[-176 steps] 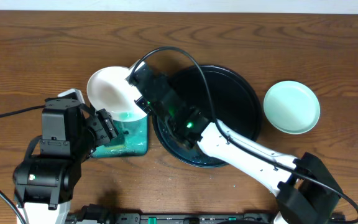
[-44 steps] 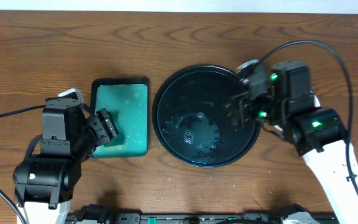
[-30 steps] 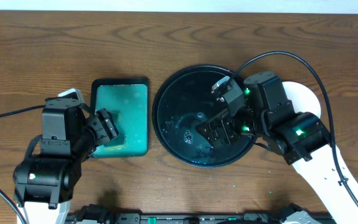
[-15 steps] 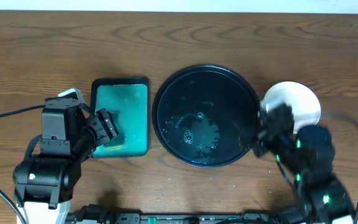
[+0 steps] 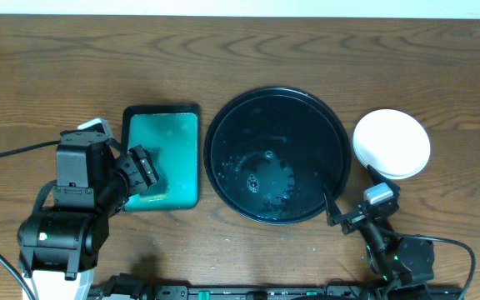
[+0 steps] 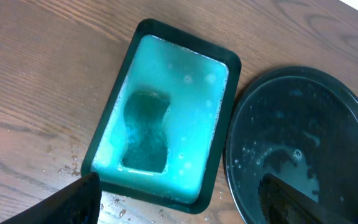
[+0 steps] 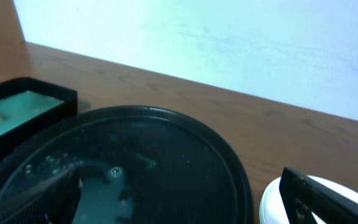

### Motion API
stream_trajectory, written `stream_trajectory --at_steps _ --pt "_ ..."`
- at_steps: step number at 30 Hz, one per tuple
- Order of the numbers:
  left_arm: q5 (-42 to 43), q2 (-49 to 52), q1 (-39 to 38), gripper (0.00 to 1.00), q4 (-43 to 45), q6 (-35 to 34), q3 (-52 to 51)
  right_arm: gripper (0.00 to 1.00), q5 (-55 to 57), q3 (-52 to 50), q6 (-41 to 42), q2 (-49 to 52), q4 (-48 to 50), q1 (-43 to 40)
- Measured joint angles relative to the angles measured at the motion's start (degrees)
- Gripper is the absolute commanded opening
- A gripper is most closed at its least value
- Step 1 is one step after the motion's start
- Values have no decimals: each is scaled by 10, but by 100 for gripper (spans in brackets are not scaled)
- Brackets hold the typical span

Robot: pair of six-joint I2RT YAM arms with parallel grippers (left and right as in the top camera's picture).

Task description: Clean dirty plates on tray and stack at the side

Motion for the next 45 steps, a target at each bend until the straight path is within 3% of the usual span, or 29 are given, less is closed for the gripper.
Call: stream_trajectory --at_steps 27,29,34,40,45 --pt "-1 -10 0 81 1 0 -4 99 11 -8 1 -2 11 -2" --pt "-4 -52 0 81 33 2 -33 99 12 -8 1 -2 11 -2" --pt "27 -221 0 81 321 41 -201 99 13 -8 1 -2 11 -2" --pt "58 -393 6 82 465 81 -396 99 13 -8 1 -2 11 -2" --pt "62 -499 8 81 506 101 -504 99 13 -8 1 -2 11 -2"
